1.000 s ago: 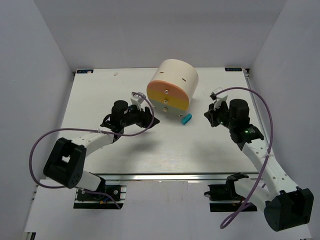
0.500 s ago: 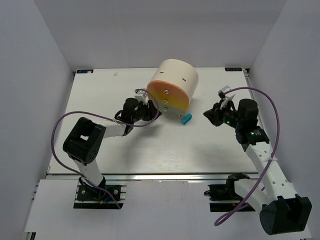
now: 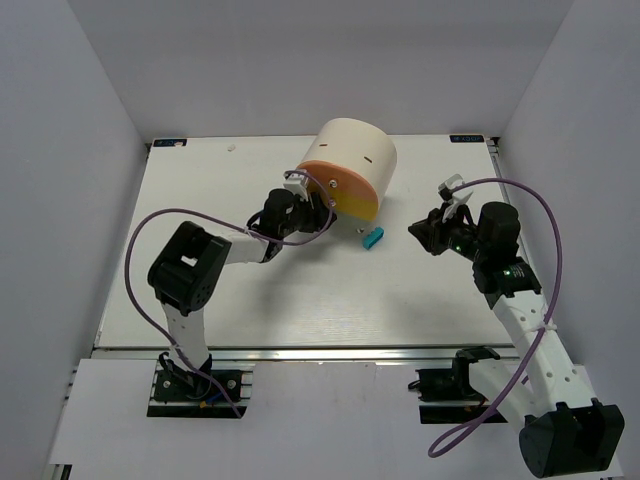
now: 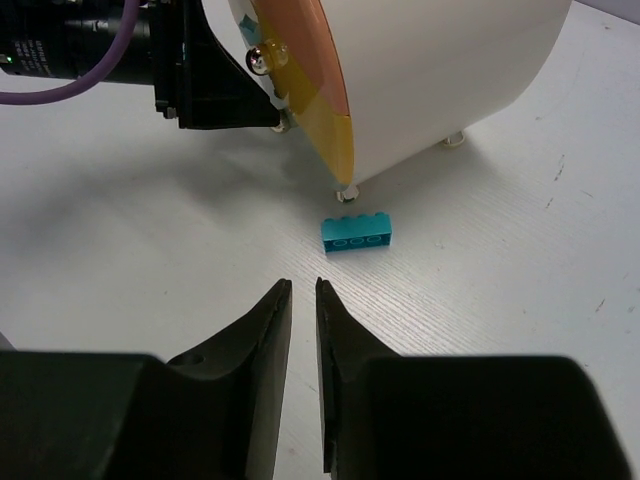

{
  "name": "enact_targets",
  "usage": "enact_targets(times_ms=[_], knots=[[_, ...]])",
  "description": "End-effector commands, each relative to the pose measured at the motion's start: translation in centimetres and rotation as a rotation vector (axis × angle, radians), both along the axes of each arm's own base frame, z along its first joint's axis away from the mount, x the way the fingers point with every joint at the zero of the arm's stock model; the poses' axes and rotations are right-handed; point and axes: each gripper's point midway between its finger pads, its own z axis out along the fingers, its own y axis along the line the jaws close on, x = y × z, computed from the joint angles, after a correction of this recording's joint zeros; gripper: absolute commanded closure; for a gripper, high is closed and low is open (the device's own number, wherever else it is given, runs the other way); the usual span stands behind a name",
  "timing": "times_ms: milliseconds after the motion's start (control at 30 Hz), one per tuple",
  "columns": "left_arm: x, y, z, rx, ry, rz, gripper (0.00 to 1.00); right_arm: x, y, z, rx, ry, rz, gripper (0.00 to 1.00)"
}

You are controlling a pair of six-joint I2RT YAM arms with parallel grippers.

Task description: Sort the legos into containers by color

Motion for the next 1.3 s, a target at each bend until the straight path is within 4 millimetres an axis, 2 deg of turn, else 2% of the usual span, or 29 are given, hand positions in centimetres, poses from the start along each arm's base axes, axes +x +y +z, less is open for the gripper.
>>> enact_targets(times_ms=[0, 433, 500, 700, 800, 833, 867, 1067, 1133, 1233, 1267], knots=[[0.9, -0.6, 1.1, -0.002, -0.030, 0.024, 0.36, 0.4, 0.0, 0.9, -0.005, -0.057, 0.001, 0.78], [1.4, -2.0, 0.4, -0.008, -0.030, 0.037, 0.51, 0.6, -0.1, 0.5, -0.013, -0.048, 0.002, 0.78], [1.5, -2.0, 0.6, -0.010, -0.034, 0.043, 0.56, 0.7, -0.1, 0.4, -0.016, -0.048, 0.003, 0.78], [0.6, -1.8, 1.3, -0.032, -0.057, 0.047, 0.74, 0.7, -0.1, -0.1, -0.027, -0.035, 0.006, 0.78], [-0.8, -1.3, 1.7, -0.048, -0.063, 0.031, 0.76, 0.8, 0.0, -0.5, -0.031, -0.027, 0.014, 0.77], [-1.0, -1.0, 2.8, -0.062, -0.087, 0.031, 0.77, 0.8, 0.1, -0.6, -0.032, -0.023, 0.018, 0.76], [-1.8, -0.6, 2.0, -0.049, -0.075, 0.029, 0.77, 0.8, 0.1, -0.7, -0.033, -0.018, 0.020, 0.75], [-3.5, 0.8, 2.2, -0.034, -0.088, 0.031, 0.77, 0.7, 0.4, -1.5, -0.041, 0.001, 0.052, 0.64], [-3.8, 0.9, 1.9, -0.024, -0.078, 0.024, 0.75, 0.5, 0.7, -1.7, -0.051, 0.000, 0.083, 0.57], [-3.8, 0.8, 2.0, -0.024, -0.071, 0.018, 0.55, 0.1, 1.0, -2.6, -0.068, 0.010, 0.131, 0.49], [-3.8, 0.7, 2.1, -0.027, -0.073, 0.017, 0.43, 0.0, 1.1, -2.8, -0.083, -0.001, 0.150, 0.48]])
